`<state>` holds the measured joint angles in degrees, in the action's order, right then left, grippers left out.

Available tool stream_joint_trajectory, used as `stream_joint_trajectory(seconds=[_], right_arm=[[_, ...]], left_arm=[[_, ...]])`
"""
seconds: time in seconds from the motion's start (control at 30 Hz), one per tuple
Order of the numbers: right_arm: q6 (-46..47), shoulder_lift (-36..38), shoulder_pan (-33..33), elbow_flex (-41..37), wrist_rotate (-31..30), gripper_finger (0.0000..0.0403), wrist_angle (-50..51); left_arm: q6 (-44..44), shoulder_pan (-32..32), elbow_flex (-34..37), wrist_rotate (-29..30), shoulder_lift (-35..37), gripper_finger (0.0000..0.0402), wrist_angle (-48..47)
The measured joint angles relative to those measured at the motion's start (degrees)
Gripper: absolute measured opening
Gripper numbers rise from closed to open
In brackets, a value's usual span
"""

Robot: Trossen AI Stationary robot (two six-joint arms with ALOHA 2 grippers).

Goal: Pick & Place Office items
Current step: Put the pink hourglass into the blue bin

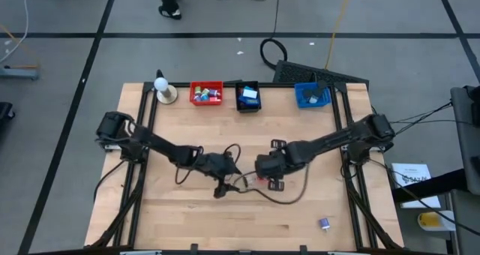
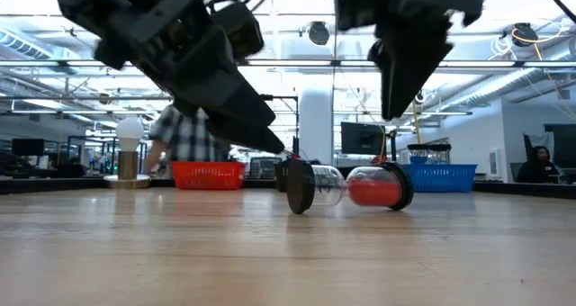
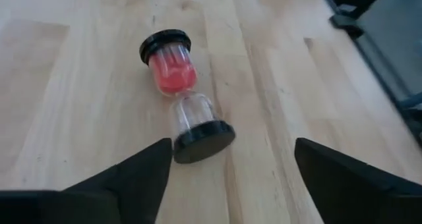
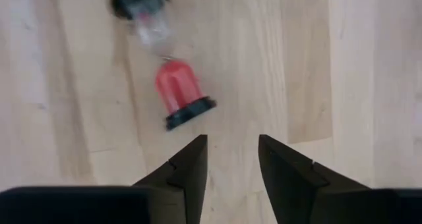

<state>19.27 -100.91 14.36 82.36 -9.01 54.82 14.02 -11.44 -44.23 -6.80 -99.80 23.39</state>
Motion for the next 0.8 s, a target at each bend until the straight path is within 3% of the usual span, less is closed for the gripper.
stream_joint_trajectory(seconds=[0.1, 0.23, 0.43, 0.8], right_arm=[[2.44, 3.74, 2.56, -3.75, -2.42, 0.0116, -3.37], [5.41, 8.56, 5.21, -10.93, -3.29, 0.0112, -11.30], [8.39, 15.51, 7.21, -22.35, -3.31, 0.0123, -23.66], [9.99, 22.70, 7.94, -30.89, -4.90, 0.0125, -30.28]], left_arm=[[0.65, -2.98, -0.36, 6.08, 0.45, 0.0345, -1.21], [1.26, -4.52, -2.70, 8.50, 0.02, 0.0364, -2.15], [-0.62, -3.12, -12.53, 11.44, -2.26, 0.0374, -15.09], [-4.83, -2.40, -30.62, 11.89, -16.81, 0.0362, -33.52]])
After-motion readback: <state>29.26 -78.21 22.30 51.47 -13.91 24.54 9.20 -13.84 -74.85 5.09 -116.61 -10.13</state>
